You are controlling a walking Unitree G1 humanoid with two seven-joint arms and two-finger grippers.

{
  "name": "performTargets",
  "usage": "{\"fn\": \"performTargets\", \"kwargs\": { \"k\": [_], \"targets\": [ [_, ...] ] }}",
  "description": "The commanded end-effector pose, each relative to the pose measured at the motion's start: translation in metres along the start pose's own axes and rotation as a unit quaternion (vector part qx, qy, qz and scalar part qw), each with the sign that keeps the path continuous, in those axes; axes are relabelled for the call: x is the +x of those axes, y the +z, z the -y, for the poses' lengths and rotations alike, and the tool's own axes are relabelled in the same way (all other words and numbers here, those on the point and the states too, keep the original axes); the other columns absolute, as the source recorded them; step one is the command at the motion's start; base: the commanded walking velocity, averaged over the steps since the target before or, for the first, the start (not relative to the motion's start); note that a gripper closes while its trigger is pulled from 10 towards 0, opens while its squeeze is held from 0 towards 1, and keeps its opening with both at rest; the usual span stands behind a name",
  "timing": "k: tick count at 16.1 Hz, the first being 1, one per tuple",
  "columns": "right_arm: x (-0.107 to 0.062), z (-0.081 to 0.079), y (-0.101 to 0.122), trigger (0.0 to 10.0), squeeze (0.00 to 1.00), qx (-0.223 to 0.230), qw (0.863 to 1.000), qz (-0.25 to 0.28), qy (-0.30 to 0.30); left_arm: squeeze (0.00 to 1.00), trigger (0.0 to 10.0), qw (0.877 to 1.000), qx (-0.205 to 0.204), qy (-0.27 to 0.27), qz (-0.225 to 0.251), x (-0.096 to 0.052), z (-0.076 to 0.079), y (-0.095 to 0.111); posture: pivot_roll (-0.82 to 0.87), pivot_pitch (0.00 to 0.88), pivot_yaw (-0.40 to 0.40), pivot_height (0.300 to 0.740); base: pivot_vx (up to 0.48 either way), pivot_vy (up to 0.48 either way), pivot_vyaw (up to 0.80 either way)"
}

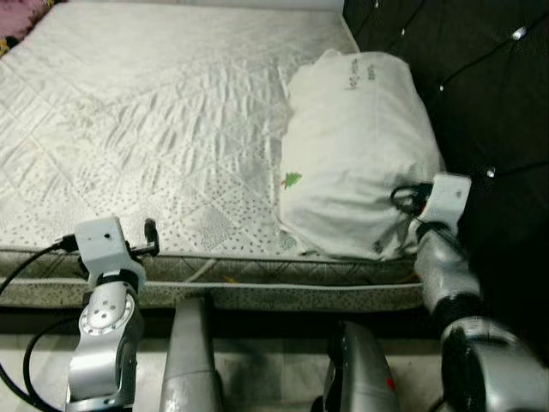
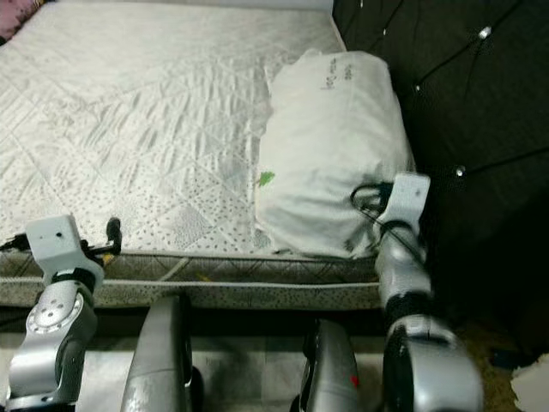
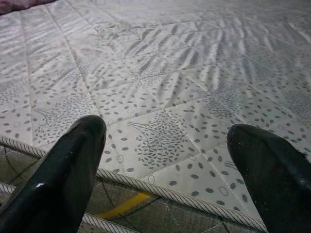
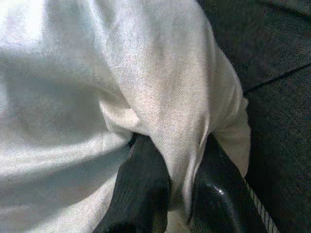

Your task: Clean up the room

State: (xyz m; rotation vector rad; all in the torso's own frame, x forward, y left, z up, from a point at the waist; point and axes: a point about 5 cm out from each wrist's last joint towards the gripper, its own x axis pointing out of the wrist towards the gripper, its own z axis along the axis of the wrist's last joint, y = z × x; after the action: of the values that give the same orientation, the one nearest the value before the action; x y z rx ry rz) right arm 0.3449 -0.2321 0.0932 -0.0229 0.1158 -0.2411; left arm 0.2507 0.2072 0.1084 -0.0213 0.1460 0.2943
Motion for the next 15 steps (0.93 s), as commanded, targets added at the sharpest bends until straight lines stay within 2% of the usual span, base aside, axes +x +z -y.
{"fn": "performTargets", "kwargs": {
  "k": [1, 2, 3, 4, 6, 9, 10, 12, 15],
  "targets": [
    [-0.002, -0.007, 0.008, 0.0, 0.00, -0.009, 1.000, 0.026, 0.011, 0.00, 10.0, 1.000, 0.006, -0.003, 0.003, -0.002, -0.001, 0.001, 0.10, 0.004, -0.041, 0.537, 0.000, 0.000, 0.00],
    [-0.012, -0.015, 0.000, 0.0, 0.00, -0.014, 0.999, 0.021, 0.031, 0.00, 10.0, 1.000, 0.006, -0.005, 0.001, -0.001, -0.001, 0.000, 0.09, 0.006, -0.034, 0.537, 0.000, 0.000, 0.00],
    [-0.013, -0.017, -0.006, 0.0, 0.00, -0.008, 0.999, 0.007, 0.031, 0.00, 10.0, 1.000, 0.008, -0.007, 0.002, 0.000, 0.000, 0.001, 0.09, 0.006, -0.034, 0.537, 0.000, 0.000, 0.00],
    [-0.012, -0.017, -0.007, 0.0, 0.00, -0.006, 1.000, 0.004, 0.029, 0.00, 10.0, 1.000, 0.008, -0.007, 0.003, 0.001, 0.000, 0.001, 0.09, 0.006, -0.034, 0.537, 0.000, 0.000, 0.00],
    [0.000, -0.005, 0.011, 0.0, 0.00, -0.018, 1.000, 0.022, 0.009, 0.00, 10.0, 1.000, 0.009, -0.004, 0.007, 0.001, -0.002, 0.003, 0.09, 0.006, -0.034, 0.537, 0.000, 0.000, 0.00],
    [0.022, 0.038, 0.053, 0.0, 0.00, -0.024, 0.997, 0.031, -0.069, 0.00, 10.0, 1.000, 0.009, 0.006, 0.005, -0.001, -0.006, 0.001, 0.10, 0.005, -0.038, 0.537, 0.000, 0.000, 0.00],
    [0.024, 0.044, 0.059, 0.0, 0.00, -0.023, 0.996, 0.032, -0.078, 0.00, 10.0, 1.000, 0.009, 0.006, 0.005, -0.001, -0.006, 0.001, 0.10, 0.005, -0.038, 0.537, 0.000, 0.000, 0.00],
    [0.031, 0.084, 0.098, 0.0, 0.00, 0.001, 0.988, 0.052, -0.146, 0.00, 10.0, 1.000, 0.010, 0.006, 0.012, 0.000, -0.006, 0.004, 0.10, 0.004, -0.039, 0.537, 0.000, 0.000, 0.00],
    [0.030, 0.107, 0.114, 0.0, 0.00, 0.017, 0.982, 0.061, -0.180, 0.00, 10.0, 1.000, 0.014, 0.010, 0.014, 0.001, -0.010, 0.005, 0.11, 0.005, -0.037, 0.537, 0.000, 0.000, 0.00]
  ]
}}
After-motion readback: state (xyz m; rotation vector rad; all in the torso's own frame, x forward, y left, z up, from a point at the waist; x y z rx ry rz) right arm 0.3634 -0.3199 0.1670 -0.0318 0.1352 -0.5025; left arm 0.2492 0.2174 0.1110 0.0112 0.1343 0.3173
